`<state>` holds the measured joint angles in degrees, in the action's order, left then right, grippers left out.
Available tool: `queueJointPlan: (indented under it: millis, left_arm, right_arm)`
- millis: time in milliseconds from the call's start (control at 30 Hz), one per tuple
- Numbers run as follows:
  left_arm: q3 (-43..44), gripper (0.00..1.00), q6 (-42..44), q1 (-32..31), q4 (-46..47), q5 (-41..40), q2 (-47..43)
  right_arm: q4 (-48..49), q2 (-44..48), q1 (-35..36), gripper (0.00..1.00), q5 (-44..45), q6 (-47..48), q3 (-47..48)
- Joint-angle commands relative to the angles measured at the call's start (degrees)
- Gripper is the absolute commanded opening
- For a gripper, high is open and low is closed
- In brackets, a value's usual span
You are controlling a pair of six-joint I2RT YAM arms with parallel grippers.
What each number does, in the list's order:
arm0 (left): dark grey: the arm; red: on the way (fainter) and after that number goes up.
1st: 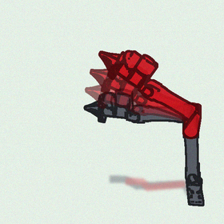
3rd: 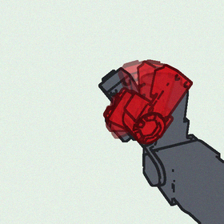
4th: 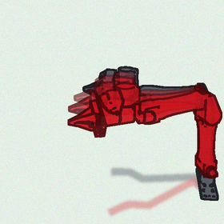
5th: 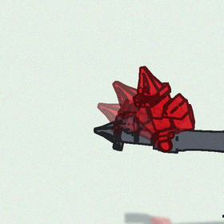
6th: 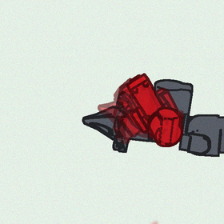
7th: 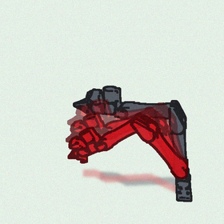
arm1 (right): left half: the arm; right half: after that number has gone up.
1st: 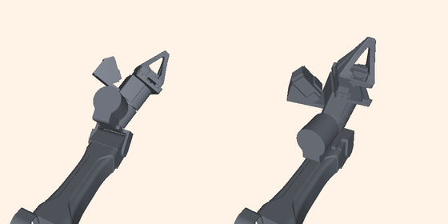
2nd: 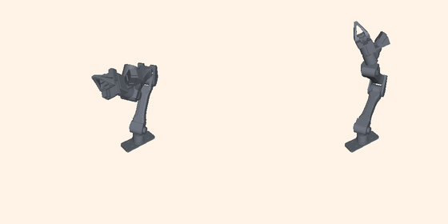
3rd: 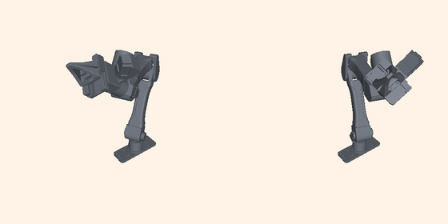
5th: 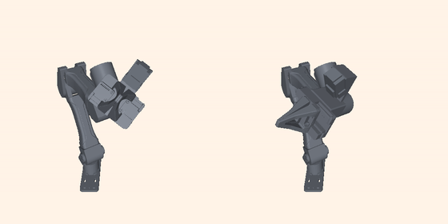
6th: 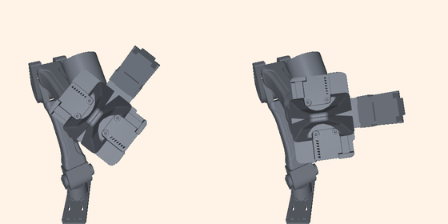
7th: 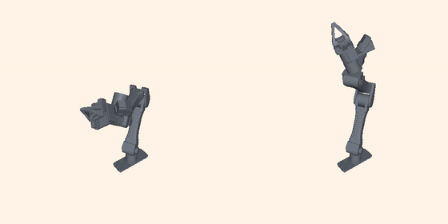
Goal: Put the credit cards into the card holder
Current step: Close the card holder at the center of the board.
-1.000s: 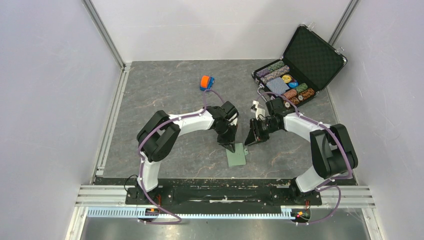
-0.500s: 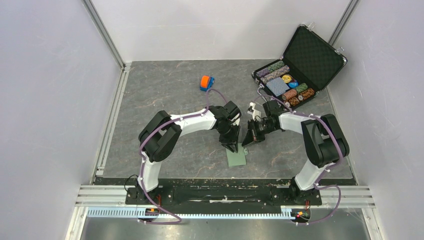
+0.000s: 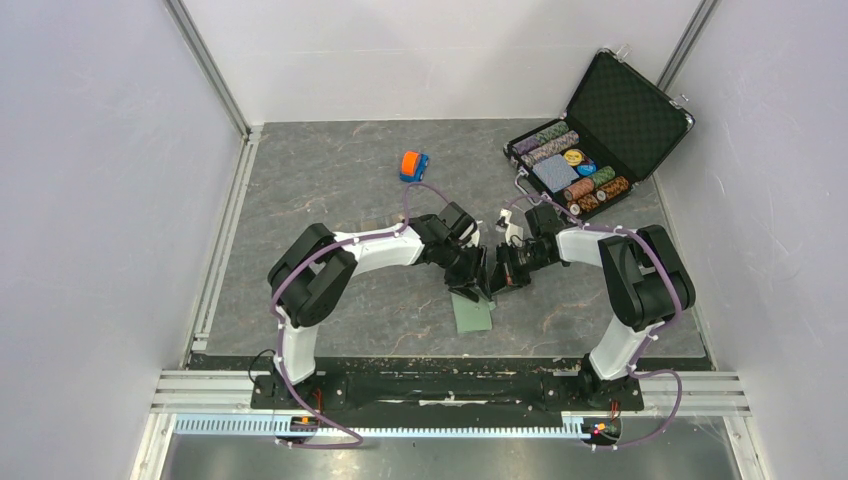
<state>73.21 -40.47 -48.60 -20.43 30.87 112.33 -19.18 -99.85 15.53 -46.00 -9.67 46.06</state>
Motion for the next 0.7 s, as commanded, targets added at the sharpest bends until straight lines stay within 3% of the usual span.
queueJointPlan:
  millis: [0, 267, 667]
  left_arm:
    - [1.2, 0.44, -2.4, 0.2, 2.1, 2.5, -0.5]
    - [1.9, 0.33, -2.0, 0.2, 1.3, 2.6, 0.5]
    - [3.2, 0.3, -2.2, 0.1, 2.2, 3.8, 2.2]
  right_arm:
    - [1.3, 0.2, 0.1, 0.0, 1.5, -0.5, -0.3]
    - [1.3, 0.8, 0.1, 0.0, 1.6, -1.2, 0.2]
    - [1.3, 0.9, 0.1, 0.0, 1.3, -1.2, 0.3]
